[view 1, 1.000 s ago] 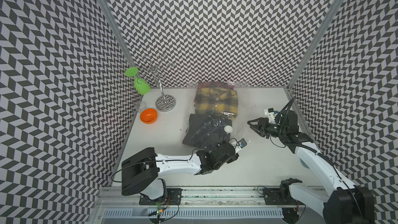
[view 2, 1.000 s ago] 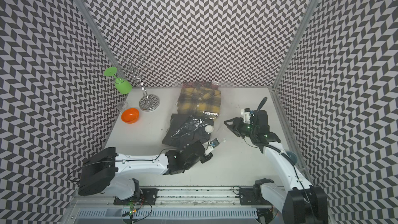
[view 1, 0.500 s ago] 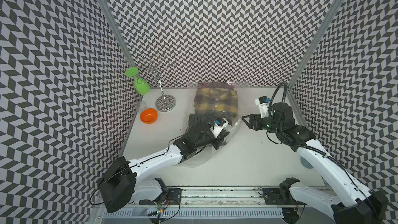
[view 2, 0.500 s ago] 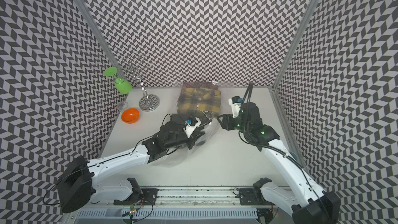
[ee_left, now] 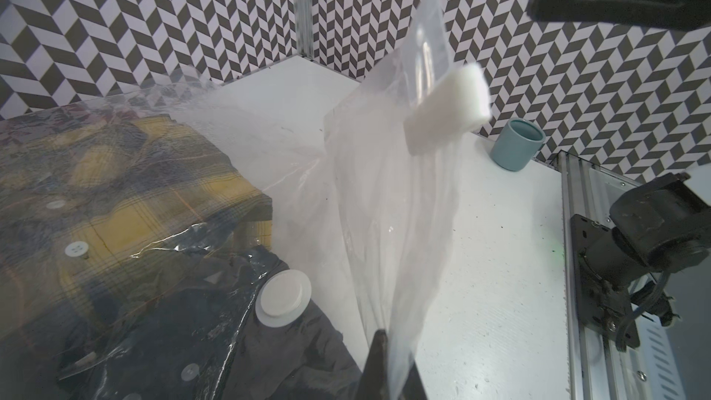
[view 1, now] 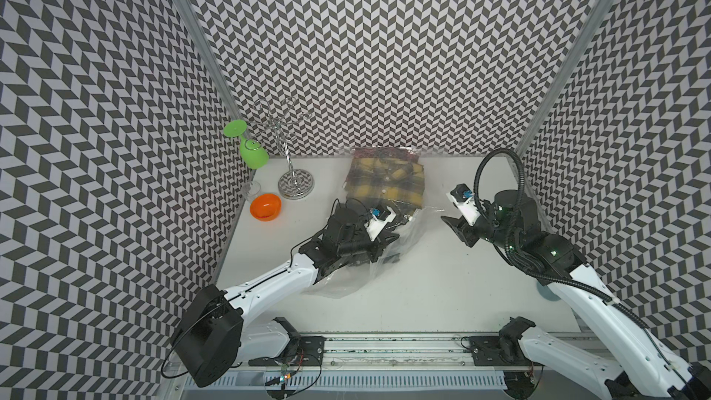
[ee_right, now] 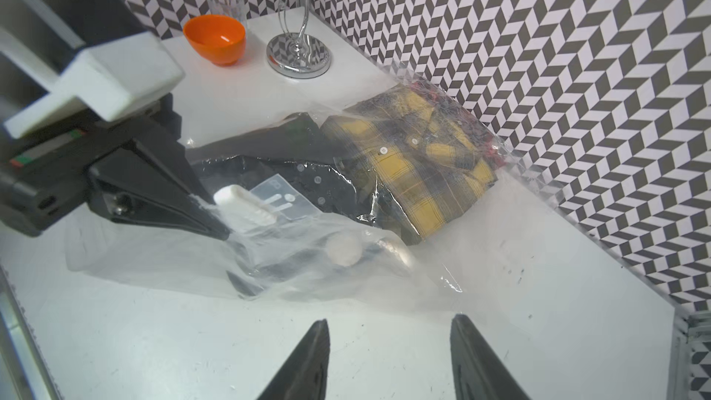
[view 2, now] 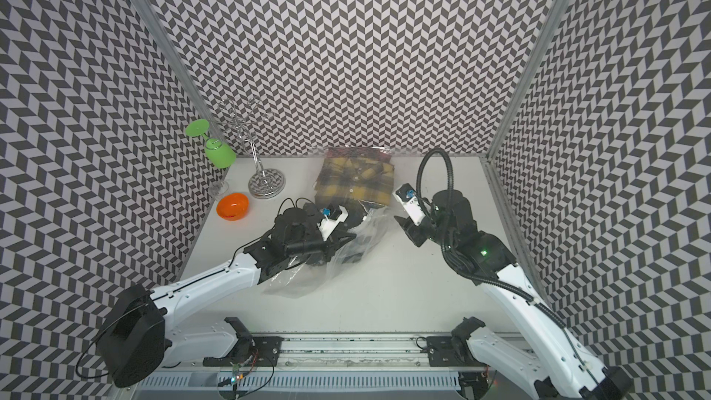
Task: Place the folded shirt into the vacuum bag
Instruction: Adjust the vacuum bag at the center of the board.
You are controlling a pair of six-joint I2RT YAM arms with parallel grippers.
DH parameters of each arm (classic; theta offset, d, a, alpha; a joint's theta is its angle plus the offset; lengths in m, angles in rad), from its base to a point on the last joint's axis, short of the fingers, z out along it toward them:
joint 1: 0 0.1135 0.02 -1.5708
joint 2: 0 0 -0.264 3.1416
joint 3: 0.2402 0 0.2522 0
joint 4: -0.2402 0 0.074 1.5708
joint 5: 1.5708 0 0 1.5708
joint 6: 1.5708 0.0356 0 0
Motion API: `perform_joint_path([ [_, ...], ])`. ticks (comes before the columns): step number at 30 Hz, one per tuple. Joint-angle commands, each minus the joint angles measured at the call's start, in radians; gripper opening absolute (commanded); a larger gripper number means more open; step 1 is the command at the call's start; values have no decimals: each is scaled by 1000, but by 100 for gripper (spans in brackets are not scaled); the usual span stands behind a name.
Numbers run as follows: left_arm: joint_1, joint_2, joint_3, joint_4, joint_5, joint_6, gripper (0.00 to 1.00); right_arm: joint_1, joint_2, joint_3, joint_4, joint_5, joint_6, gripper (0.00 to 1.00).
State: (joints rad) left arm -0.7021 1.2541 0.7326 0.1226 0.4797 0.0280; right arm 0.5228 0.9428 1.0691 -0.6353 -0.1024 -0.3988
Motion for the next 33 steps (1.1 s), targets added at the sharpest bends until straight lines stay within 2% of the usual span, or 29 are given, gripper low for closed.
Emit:
perform_joint_path([
  [1,0,5,56,-37,48,19,0,14,4,20,-57,-1,-143,51],
  [4,-8,-4,68,-54,25,30,0,17,25,35,-81,9,-163,51],
  [10,-83,-69,65,-102,-86,158,0,73,89,77,-141,18,-195,52],
  [15,-129,-106,51,-136,-152,259,0,124,131,126,-179,8,-226,47],
  [24,-129,-162,20,-128,-133,317,0,171,109,164,-228,-36,-288,49],
  [33,-144,-148,26,-139,-121,330,0,199,168,238,-231,-11,-310,51],
])
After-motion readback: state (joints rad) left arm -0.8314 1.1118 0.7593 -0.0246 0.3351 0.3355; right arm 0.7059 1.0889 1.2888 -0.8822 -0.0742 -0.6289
